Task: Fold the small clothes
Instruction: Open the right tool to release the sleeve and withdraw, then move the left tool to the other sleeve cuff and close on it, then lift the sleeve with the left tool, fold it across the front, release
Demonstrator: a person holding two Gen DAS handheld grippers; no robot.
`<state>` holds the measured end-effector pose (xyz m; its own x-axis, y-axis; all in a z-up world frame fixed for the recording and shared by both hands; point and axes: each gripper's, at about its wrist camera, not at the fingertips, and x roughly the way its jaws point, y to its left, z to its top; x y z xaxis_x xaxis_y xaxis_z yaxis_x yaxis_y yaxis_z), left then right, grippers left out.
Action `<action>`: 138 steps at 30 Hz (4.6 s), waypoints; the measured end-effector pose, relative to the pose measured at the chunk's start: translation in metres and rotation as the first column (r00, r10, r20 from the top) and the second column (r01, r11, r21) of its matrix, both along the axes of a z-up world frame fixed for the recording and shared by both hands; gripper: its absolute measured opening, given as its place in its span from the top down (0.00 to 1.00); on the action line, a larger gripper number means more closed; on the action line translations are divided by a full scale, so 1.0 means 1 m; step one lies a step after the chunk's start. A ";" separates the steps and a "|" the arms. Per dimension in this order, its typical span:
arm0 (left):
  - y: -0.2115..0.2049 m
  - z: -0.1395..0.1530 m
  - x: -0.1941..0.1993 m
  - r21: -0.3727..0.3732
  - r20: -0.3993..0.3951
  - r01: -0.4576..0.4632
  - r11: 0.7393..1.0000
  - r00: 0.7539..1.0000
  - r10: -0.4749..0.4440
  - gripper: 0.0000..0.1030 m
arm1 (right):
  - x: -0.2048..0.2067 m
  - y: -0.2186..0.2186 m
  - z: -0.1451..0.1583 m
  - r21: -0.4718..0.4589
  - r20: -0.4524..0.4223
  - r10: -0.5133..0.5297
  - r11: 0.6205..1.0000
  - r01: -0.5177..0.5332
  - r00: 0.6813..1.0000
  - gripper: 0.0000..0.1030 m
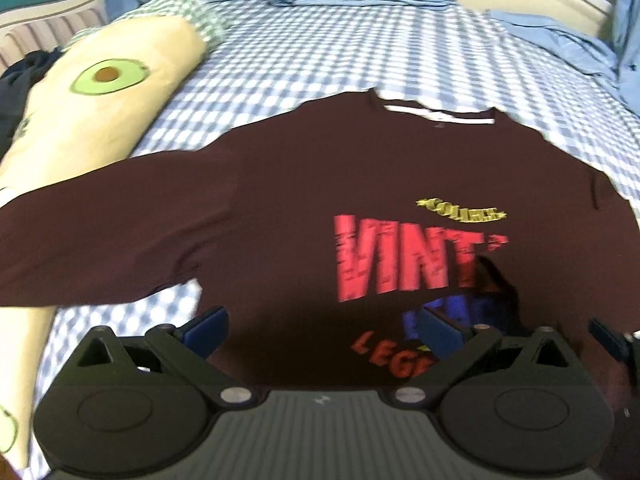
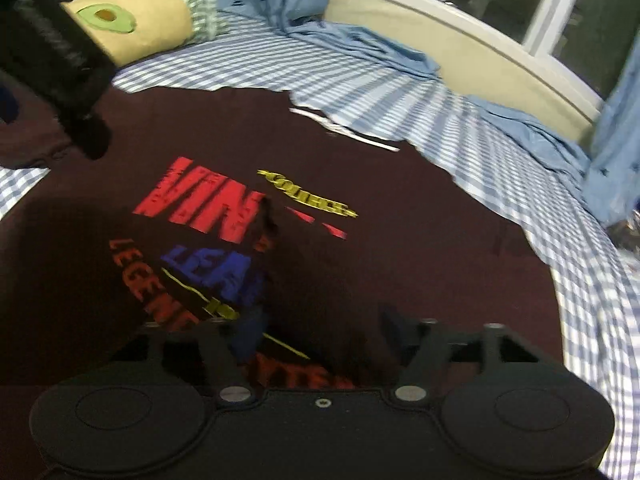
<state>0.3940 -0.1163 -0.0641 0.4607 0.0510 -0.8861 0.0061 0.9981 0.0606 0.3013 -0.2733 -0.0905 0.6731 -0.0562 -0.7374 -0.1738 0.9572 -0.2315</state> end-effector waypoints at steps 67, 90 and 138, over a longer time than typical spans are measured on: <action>0.378 0.028 -0.090 -0.027 0.299 -0.802 0.597 0.564 0.770 0.00 | -0.079 0.018 0.031 -0.023 -0.029 -0.005 1.000 0.004 1.000 0.00; 0.425 -0.009 -0.069 -0.072 0.241 -0.784 0.617 0.586 0.773 0.94 | -0.071 0.038 0.030 -0.059 -0.097 -0.030 0.998 0.024 0.995 0.00; -0.083 0.002 -0.054 -0.180 0.346 0.352 0.918 0.897 -0.276 0.97 | -0.140 -0.090 -0.001 -0.057 -0.161 -0.414 0.910 0.411 0.896 0.00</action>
<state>0.3402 -0.1992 -0.0619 0.6690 -0.3313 -0.6654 0.3408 0.9322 -0.1215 0.1615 -0.3638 -0.0914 0.4547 -0.3187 -0.8317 0.1981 0.9466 -0.2544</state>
